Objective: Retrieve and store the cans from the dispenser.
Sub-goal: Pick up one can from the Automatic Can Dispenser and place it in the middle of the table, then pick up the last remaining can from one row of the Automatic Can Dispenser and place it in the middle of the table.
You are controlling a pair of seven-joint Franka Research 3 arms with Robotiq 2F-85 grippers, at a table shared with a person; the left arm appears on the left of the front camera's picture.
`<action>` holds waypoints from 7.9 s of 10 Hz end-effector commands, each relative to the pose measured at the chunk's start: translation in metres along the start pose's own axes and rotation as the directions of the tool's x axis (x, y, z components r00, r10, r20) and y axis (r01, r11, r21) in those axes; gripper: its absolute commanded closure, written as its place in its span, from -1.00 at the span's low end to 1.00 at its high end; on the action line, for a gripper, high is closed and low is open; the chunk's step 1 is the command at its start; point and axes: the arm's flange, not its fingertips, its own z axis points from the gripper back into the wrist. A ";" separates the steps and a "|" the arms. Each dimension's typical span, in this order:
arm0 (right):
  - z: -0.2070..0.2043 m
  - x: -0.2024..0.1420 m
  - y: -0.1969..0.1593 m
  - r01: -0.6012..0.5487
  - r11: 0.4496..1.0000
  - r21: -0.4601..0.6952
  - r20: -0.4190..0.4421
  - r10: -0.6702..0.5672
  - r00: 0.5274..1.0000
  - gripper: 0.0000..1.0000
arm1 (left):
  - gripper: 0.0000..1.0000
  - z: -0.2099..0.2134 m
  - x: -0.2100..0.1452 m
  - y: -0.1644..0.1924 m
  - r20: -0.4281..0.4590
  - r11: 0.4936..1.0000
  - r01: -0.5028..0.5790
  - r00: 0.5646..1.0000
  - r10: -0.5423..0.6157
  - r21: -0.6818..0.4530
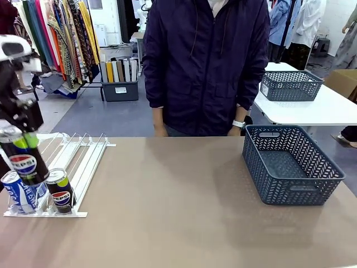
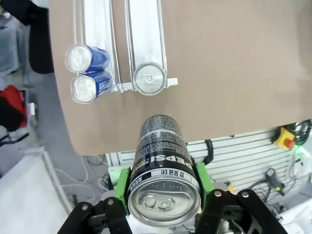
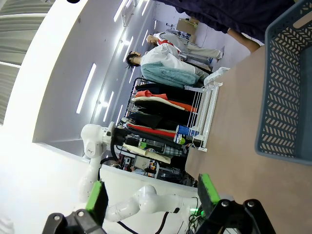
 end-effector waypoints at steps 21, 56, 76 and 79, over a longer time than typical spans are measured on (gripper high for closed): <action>0.002 -0.001 0.002 -0.005 1.000 0.005 -0.005 0.005 1.000 -1.00 | 1.00 -0.214 0.108 -0.353 -0.020 0.933 0.349 0.937 -0.349 0.086; 0.002 -0.001 0.002 -0.005 1.000 0.005 -0.005 0.005 1.000 -1.00 | -1.00 -0.080 -0.054 0.258 0.146 0.337 0.061 0.961 0.233 -0.940; 0.002 -0.001 0.002 -0.005 1.000 0.005 -0.005 0.005 1.000 -1.00 | -1.00 -0.177 0.008 0.042 0.115 0.991 -0.062 0.991 0.076 -0.122; 0.002 -0.001 0.002 -0.005 1.000 0.005 -0.005 0.005 1.000 -1.00 | -1.00 -0.213 0.017 0.036 0.069 0.997 -0.017 0.997 0.023 -0.077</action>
